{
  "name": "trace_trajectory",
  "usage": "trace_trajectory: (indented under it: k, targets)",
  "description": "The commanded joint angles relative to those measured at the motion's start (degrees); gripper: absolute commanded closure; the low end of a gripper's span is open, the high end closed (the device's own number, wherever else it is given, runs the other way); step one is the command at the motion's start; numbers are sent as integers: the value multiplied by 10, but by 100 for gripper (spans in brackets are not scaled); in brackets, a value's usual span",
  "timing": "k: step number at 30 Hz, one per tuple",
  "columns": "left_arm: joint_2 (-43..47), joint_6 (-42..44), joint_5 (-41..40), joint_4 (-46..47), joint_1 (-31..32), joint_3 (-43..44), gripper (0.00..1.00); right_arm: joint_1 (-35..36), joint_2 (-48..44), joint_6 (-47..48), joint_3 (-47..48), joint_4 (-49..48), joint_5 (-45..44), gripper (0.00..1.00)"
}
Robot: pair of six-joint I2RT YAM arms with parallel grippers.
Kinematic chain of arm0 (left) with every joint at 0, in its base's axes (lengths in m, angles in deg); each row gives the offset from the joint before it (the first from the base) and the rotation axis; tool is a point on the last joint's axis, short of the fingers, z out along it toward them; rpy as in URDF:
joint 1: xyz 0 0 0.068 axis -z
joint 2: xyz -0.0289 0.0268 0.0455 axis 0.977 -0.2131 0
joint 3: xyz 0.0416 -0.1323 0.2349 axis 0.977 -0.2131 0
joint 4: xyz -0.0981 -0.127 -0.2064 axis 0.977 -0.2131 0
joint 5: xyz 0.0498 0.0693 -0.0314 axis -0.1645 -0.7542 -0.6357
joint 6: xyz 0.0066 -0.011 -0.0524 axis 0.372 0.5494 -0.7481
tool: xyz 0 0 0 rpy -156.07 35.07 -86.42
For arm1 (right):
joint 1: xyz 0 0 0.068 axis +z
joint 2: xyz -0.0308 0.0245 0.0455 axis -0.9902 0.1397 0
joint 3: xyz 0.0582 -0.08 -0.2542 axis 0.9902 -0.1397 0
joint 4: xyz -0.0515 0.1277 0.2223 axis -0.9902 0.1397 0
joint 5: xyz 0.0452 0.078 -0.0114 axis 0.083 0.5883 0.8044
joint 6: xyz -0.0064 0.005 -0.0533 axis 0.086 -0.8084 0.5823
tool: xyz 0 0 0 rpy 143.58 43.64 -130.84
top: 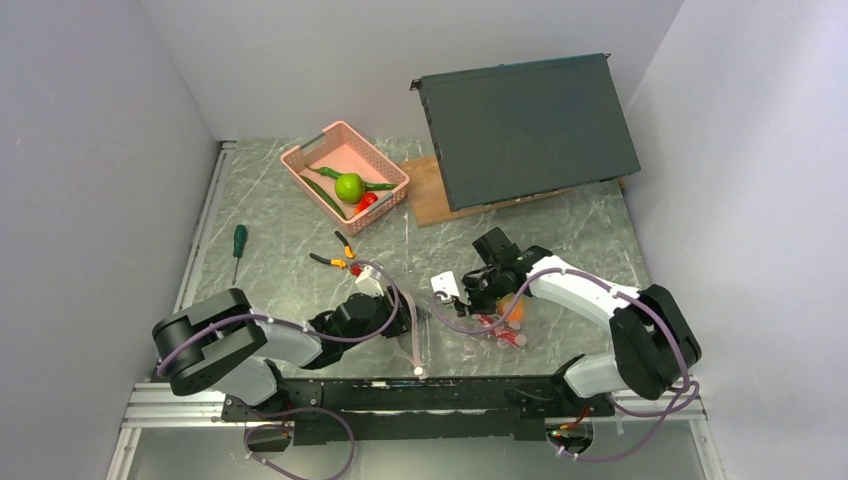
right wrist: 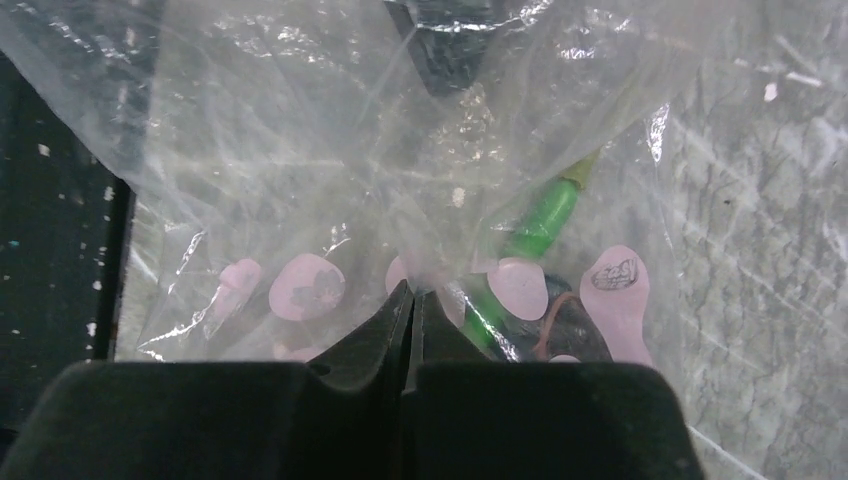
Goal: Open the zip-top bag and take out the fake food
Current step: Pick up the fake vegetable from the zipper food storage bag.
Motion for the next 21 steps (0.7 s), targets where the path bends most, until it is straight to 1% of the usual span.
trace_trajectory:
  k: [1, 5, 7, 9, 17, 18, 21]
  targets:
    - [-9, -11, 7, 54, -4, 20, 44, -2, -32, 16, 29, 32, 80, 100]
    - [-23, -39, 8, 52, -3, 34, 43, -3, -36, 21, 31, 39, 96, 100]
    - [-34, -59, 8, 44, -3, 47, 45, -2, -35, 22, 29, 39, 99, 100]
    - [-46, -73, 6, 28, -3, 63, 49, -1, -35, 23, 28, 40, 103, 100]
    - [-89, -115, -12, -43, 1, 100, 52, 2, -35, 31, 31, 51, 120, 100]
    - [-92, -117, -14, -47, 2, 100, 52, 2, -34, 31, 35, 58, 121, 97]
    - [-94, -117, -23, -59, 1, 97, 52, -9, -47, 15, 51, 65, 121, 84]
